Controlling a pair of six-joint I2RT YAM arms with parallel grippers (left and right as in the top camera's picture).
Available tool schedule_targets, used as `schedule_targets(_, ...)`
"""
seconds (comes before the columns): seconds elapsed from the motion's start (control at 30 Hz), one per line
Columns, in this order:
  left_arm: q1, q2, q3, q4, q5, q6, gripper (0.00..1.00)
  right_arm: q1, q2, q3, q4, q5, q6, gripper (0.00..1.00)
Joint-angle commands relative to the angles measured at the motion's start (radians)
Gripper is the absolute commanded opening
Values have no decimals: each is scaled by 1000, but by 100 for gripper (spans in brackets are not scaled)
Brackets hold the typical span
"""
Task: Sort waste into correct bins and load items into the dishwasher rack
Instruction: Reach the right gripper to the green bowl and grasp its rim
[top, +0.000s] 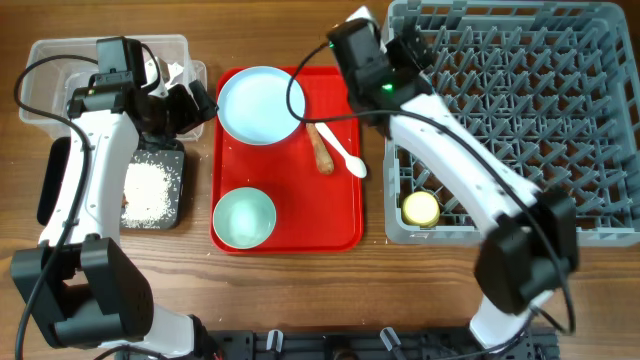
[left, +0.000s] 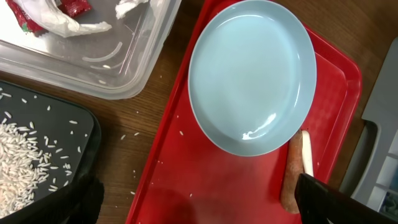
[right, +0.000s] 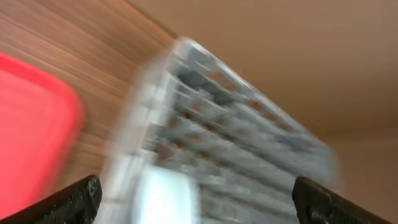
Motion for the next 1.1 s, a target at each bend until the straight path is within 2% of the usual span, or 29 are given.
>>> schedule_targets(0.0,2,10,11,2,-6,-2,100,8,-75,10,-43,-672,325,100)
schedule_targets(0.07,2,10,11,2,-6,-2,100,8,-67,2,-66,-929,506,100)
schedule_targets(0.1,2,10,11,2,-6,-2,100,17,-51,-24,-68,-1046,642,94)
schedule_targets(0.13,2,10,11,2,-5,-2,100,40,-31,-66,-58,-1067,741,90)
schedule_targets(0.3,2,10,11,2,-6,-2,100,186,72,-201,-16,-1064,871,86)
schedule_targets(0.5,2,10,11,2,-5,-2,100,230,174,-209,-27,-1080,923,44)
schedule_targets(0.53,2,10,11,2,-6,-2,100,230,192,-209,-24,-1103,922,40)
schedule_targets(0.67,2,10,11,2,-6,-2,100,223,212,-209,-16,-1135,919,29)
schedule_targets(0.8,2,10,11,2,-5,-2,100,225,214,-209,-14,-1127,918,25)
schedule_targets(0.9,2,10,11,2,-6,-2,100,225,214,-209,-15,-1126,919,4)
schedule_targets(1.07,2,10,11,2,-6,-2,100,207,211,-193,-21,-1121,922,4)
